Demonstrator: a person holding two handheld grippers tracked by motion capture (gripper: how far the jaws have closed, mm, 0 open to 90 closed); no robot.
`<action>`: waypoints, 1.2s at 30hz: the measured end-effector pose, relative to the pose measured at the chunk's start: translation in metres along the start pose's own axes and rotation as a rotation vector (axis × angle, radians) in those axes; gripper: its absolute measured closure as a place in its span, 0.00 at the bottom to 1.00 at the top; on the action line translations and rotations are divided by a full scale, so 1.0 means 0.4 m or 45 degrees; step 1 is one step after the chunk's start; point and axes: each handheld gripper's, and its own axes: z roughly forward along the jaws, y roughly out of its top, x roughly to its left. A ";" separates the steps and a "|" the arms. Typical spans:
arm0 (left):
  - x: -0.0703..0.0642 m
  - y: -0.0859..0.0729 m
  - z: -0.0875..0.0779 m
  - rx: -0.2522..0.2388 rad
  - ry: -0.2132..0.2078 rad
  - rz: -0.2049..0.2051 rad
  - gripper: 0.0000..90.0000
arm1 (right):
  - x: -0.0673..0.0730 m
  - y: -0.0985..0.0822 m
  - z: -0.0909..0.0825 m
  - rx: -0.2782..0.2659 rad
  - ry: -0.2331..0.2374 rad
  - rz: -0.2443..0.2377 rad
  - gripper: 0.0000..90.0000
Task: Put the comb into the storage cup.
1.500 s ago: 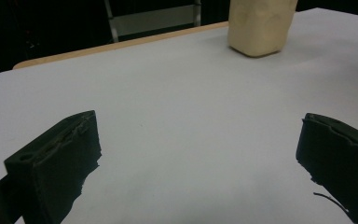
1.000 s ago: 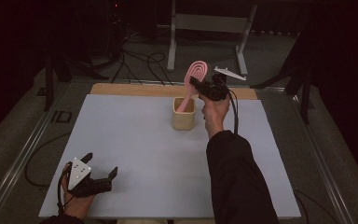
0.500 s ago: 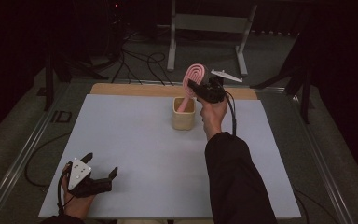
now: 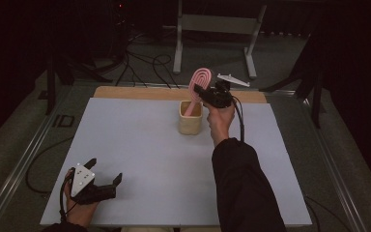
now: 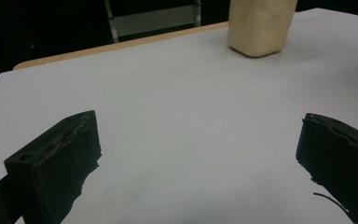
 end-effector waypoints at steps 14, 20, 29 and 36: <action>0.000 0.000 0.000 -0.002 0.001 -0.001 0.00 | 0.003 -0.006 0.003 0.008 -0.003 -0.010 0.71; 0.000 0.000 0.000 0.000 0.001 0.000 0.00 | 0.003 -0.009 0.005 0.016 0.000 -0.013 0.71; 0.000 0.000 0.000 0.001 0.001 0.002 0.00 | 0.004 -0.015 0.007 0.023 0.000 -0.021 0.71; -0.001 0.000 0.001 0.002 -0.001 0.002 0.00 | 0.006 -0.018 0.010 0.032 0.001 -0.030 0.70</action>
